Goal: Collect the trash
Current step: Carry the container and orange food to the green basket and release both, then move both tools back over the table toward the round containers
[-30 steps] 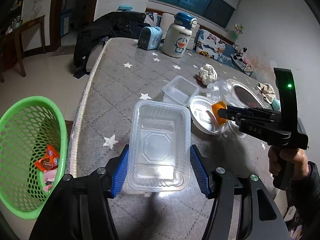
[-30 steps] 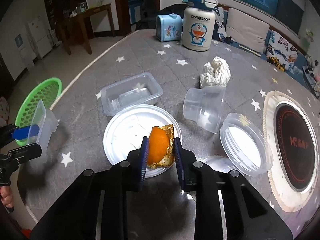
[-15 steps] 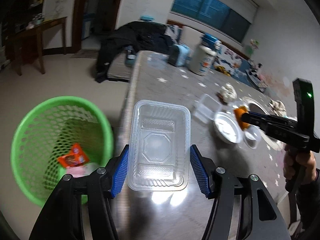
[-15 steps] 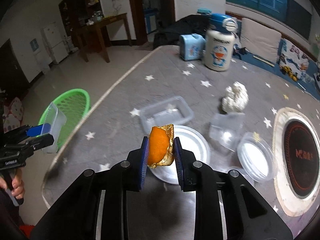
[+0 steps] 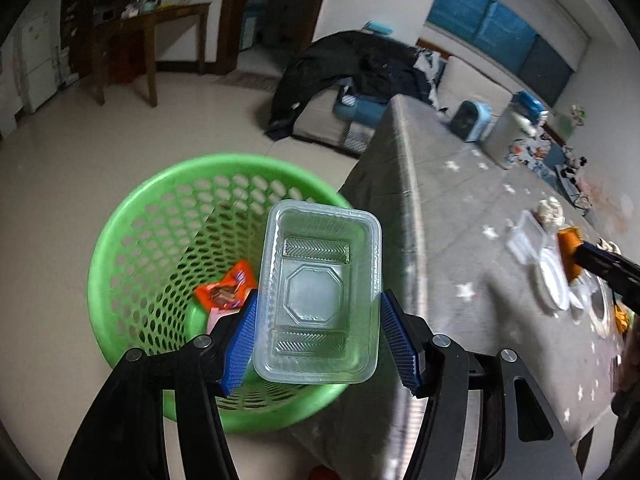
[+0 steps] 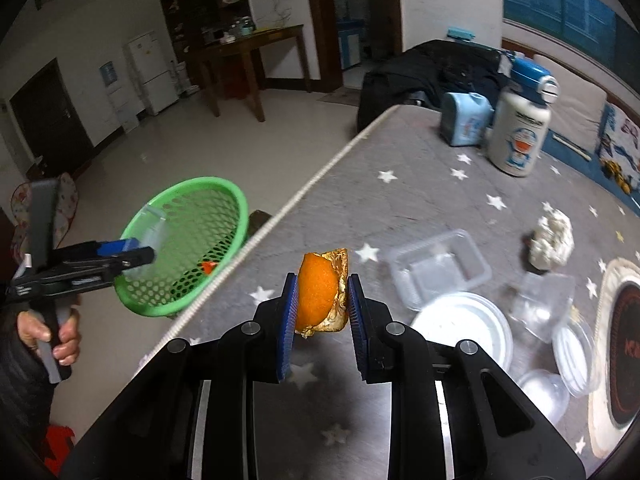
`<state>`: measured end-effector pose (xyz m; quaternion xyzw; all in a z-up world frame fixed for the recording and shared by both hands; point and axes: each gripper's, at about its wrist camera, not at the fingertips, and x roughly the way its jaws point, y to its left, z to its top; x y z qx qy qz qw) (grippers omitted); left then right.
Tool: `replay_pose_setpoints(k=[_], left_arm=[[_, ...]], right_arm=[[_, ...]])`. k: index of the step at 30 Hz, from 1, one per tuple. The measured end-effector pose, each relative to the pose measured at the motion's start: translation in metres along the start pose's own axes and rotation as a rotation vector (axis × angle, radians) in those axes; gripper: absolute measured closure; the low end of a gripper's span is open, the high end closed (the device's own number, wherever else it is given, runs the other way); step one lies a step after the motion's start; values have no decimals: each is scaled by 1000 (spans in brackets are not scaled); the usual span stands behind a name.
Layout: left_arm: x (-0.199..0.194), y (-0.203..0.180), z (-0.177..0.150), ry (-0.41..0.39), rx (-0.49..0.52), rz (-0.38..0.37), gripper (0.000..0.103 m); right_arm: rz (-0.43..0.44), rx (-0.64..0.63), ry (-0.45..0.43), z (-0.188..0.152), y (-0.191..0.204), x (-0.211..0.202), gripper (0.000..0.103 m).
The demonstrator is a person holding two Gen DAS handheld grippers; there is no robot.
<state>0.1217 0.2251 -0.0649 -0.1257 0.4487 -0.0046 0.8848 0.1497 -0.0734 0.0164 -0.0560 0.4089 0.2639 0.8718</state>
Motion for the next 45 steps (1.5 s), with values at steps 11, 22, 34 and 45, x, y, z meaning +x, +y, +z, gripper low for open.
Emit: replay_pose_setpoints(k=[11, 22, 34, 45], left_arm=[[8, 33, -11, 21, -84, 24, 39], [-43, 59, -33, -50, -132, 78, 39], [-71, 83, -61, -72, -209, 102, 36], [-70, 76, -63, -72, -215, 81, 36]], right_arm=[[63, -42, 25, 12, 32, 25, 78], [197, -105, 80, 27, 95, 68, 78], [262, -150, 189, 35, 158, 133, 75], [283, -137, 191, 36, 159, 132, 66]])
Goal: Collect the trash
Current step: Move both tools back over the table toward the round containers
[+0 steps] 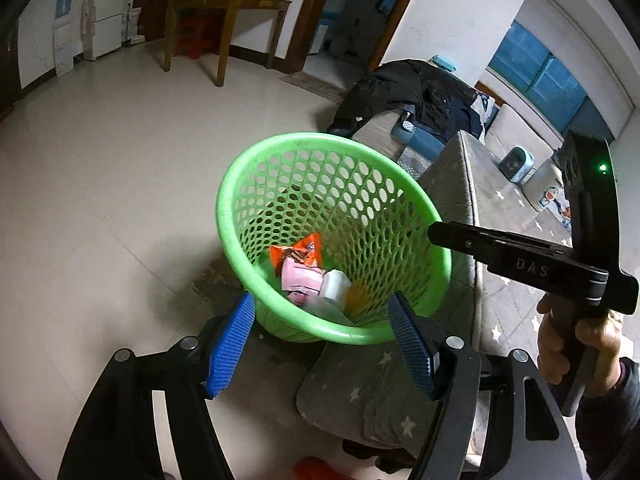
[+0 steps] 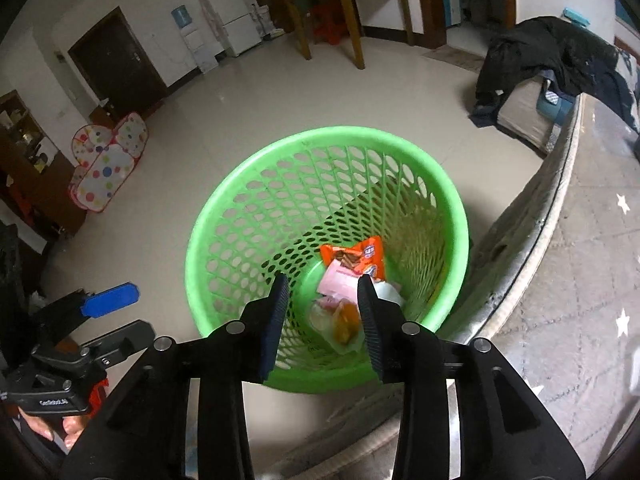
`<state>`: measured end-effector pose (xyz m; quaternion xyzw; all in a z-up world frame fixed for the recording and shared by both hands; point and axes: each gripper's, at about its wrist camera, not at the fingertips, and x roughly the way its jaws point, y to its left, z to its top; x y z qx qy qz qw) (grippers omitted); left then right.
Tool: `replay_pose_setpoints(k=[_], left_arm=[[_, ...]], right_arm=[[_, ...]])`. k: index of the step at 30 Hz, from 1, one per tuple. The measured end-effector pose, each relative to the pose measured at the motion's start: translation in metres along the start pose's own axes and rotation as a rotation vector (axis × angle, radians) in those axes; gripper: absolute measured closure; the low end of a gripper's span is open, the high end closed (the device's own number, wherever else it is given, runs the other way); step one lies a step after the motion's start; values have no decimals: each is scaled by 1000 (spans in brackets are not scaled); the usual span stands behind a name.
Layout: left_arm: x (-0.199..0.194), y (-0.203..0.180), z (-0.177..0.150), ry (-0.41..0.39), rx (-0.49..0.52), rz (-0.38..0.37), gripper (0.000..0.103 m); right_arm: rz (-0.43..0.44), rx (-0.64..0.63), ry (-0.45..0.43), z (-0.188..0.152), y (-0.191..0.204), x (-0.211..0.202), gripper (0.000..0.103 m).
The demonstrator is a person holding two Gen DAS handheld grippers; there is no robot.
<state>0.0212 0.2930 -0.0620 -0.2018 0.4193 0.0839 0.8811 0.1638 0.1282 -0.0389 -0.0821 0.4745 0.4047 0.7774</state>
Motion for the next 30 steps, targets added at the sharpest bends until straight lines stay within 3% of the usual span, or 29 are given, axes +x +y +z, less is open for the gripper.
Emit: replay_pose_setpoints(k=[4, 13, 30], left_arm=[[-3, -8, 1, -6, 15, -4, 36], [-12, -32, 0, -24, 51, -31, 36], [5, -132, -4, 9, 170, -139, 36]], right_arm=[[-7, 4, -24, -4, -2, -12, 64], [-74, 13, -101, -24, -18, -61, 47], [-240, 189, -212, -106, -115, -164, 32]])
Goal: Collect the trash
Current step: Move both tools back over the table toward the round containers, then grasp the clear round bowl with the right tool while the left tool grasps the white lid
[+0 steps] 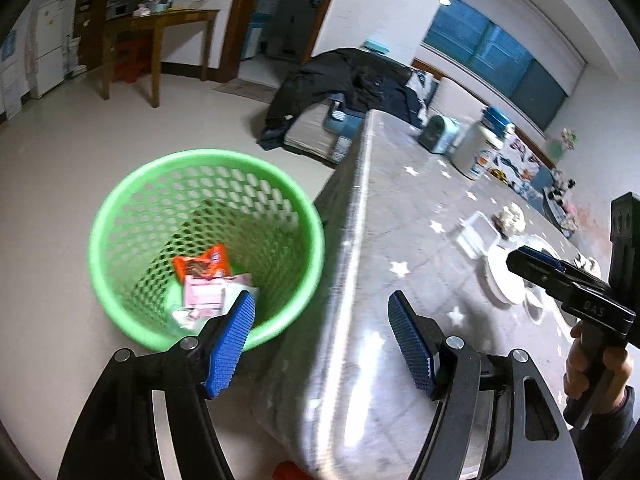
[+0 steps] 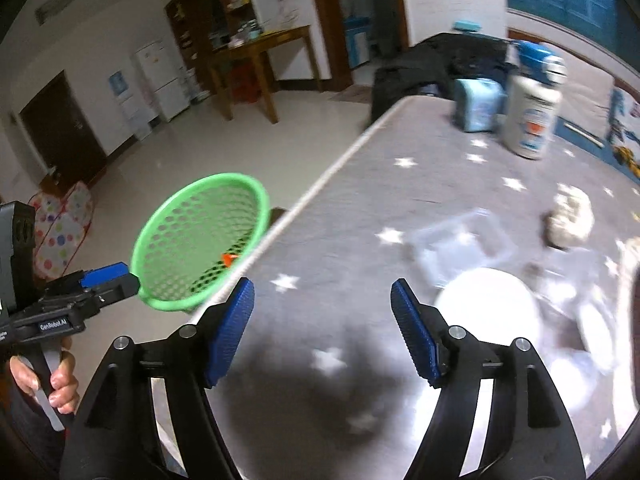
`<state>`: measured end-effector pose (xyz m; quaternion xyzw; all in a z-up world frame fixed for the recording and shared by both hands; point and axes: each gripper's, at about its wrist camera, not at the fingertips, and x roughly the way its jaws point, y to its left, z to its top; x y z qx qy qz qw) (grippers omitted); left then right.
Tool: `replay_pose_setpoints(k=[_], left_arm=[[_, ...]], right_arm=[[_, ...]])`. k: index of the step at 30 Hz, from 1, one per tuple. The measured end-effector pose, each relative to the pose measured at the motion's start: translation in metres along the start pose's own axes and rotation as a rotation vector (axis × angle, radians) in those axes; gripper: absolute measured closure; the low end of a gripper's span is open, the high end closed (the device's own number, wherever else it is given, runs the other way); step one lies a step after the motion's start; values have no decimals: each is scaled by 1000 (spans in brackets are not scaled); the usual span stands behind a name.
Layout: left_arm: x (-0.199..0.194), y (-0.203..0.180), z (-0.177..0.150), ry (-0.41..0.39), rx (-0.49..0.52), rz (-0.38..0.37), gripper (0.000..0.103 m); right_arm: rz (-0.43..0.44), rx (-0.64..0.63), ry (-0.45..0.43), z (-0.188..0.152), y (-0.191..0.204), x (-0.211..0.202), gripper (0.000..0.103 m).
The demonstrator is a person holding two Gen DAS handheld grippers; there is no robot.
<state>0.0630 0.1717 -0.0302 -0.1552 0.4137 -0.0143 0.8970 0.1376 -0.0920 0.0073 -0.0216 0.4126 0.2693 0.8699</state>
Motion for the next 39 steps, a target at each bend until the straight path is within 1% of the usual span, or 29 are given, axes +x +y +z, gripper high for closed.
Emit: replay_pose_setpoints(k=[2, 5, 8, 12, 16, 19, 21, 24, 29, 32, 37, 39], left_arm=[[4, -10, 1, 4, 10, -13, 36], [11, -26, 2, 18, 27, -34, 36], [19, -46, 2, 34, 51, -56, 36], [28, -71, 3, 49, 76, -85, 36], [37, -92, 1, 72, 100, -109, 36], [44, -107, 0, 86, 124, -119, 36], [51, -117, 0, 100, 131, -129, 36], [57, -130, -2, 116, 148, -136, 36], [65, -144, -2, 128, 161, -134, 36], [67, -147, -1, 132, 158, -137, 36], [72, -154, 2, 145, 160, -144, 36], [74, -158, 3, 149, 170, -146, 36]], right_arm=[[-28, 17, -8, -6, -15, -12, 28], [-65, 45, -27, -15, -40, -28, 26], [-98, 91, -46, -23, -72, -48, 21], [-171, 130, -68, -35, -107, -70, 18], [-233, 186, -69, -51, -145, -83, 18], [-225, 241, -50, -66, -165, -88, 18], [-243, 245, -40, -73, -172, -89, 18], [-242, 267, -35, -77, -181, -90, 17], [-192, 304, -13, -75, -199, -82, 13], [-149, 301, 17, -72, -206, -72, 11], [-133, 266, 28, -63, -209, -58, 8], [-152, 236, 43, -59, -208, -52, 7]])
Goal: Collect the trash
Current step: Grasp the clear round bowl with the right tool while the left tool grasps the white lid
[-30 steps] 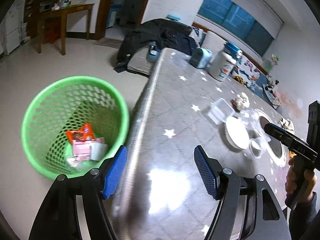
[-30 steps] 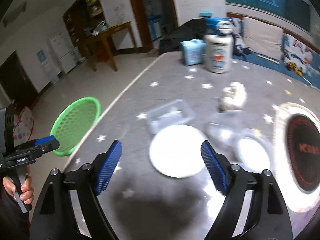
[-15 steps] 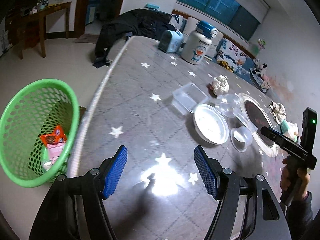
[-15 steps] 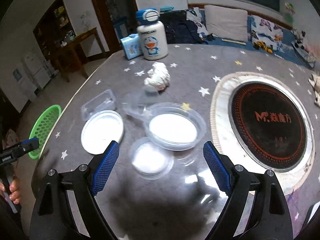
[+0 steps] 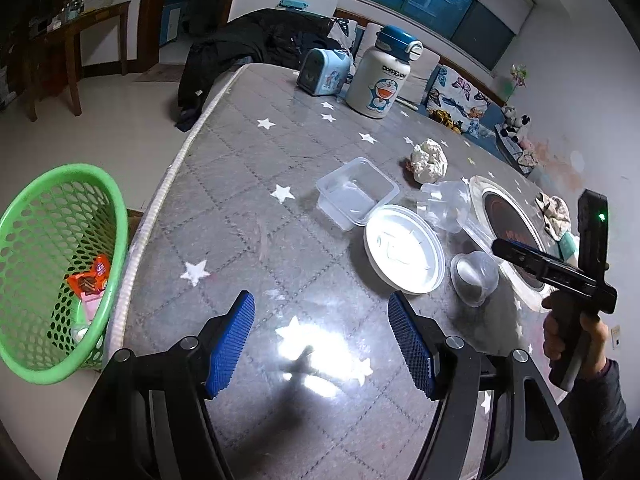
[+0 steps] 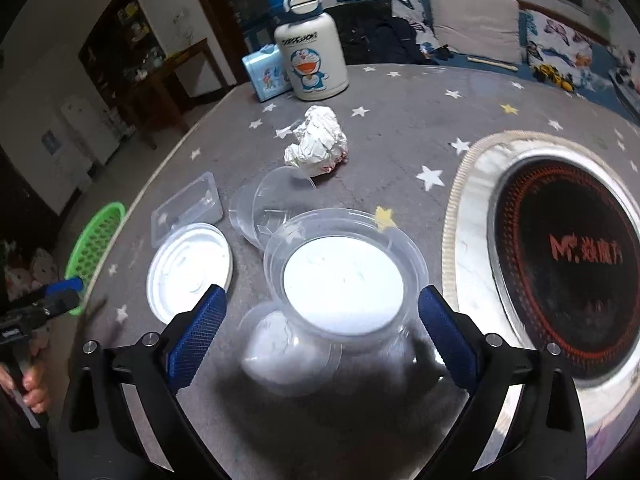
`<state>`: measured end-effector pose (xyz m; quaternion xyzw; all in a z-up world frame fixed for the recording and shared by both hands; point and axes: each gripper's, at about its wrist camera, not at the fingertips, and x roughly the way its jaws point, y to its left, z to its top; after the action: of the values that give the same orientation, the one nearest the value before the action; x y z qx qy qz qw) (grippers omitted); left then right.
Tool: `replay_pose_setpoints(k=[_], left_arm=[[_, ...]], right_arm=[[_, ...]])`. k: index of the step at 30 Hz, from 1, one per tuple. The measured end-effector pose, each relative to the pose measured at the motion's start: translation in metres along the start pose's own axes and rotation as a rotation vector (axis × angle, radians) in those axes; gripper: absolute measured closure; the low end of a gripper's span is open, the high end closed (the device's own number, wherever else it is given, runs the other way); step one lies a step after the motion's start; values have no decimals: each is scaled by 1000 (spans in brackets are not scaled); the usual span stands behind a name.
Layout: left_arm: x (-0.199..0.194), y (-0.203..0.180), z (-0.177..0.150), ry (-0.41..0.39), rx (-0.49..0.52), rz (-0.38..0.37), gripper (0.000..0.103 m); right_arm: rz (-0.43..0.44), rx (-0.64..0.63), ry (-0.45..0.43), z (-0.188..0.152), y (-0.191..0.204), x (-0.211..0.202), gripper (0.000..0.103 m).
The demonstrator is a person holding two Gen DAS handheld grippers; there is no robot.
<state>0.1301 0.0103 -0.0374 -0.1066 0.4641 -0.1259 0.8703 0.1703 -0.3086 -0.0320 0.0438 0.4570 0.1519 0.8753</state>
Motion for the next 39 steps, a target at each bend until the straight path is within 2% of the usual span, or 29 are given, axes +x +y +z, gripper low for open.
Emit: replay_pose_setpoints(k=[13, 21, 25, 30, 34, 37, 39], left_arm=[[31, -31, 12, 54, 47, -49, 36], [53, -38, 24, 79, 31, -72, 36], [61, -37, 27, 85, 10, -80, 36], [69, -37, 30, 93, -7, -91, 36], [76, -38, 30, 107, -9, -100, 36], [79, -40, 30, 107, 1, -94, 39], [82, -41, 32, 109, 0, -99, 45]], right_arm=[[-7, 12, 11, 8, -10, 17, 6], [9, 2, 20, 8, -9, 20, 6], [-13, -13, 14, 5, -9, 18, 6], [8, 14, -1, 5, -13, 14, 6], [-15, 14, -10, 6, -14, 12, 7], [-24, 3, -10, 3, -14, 11, 7], [-20, 9, -11, 1, -16, 10, 7]])
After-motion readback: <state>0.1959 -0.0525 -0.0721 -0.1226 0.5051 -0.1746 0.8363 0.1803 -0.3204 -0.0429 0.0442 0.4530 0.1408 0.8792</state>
